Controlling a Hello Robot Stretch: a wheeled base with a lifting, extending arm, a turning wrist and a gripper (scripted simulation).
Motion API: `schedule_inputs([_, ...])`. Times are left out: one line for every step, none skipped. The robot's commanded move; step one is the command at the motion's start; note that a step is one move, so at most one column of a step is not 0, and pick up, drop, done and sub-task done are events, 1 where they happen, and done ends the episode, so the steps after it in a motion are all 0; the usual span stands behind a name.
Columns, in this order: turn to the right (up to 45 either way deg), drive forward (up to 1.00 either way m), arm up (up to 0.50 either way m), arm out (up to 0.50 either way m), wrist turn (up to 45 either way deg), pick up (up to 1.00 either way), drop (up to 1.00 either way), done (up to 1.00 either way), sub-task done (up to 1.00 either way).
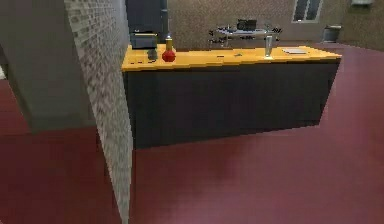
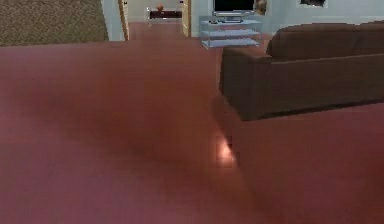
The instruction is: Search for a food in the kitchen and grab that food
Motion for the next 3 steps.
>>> schedule_inputs([0.0, 1.0, 0.0, 0.0, 0.0, 0.0, 0.0, 0.0, 0.0])
schedule_inputs([0.0, 0.35, 0.0, 0.0, 0.0, 0.0, 0.0, 0.0, 0.0])
schedule_inputs([-45.0, 0.0, 0.0, 0.0, 0.0, 0.0, 0.0, 0.0, 0.0])
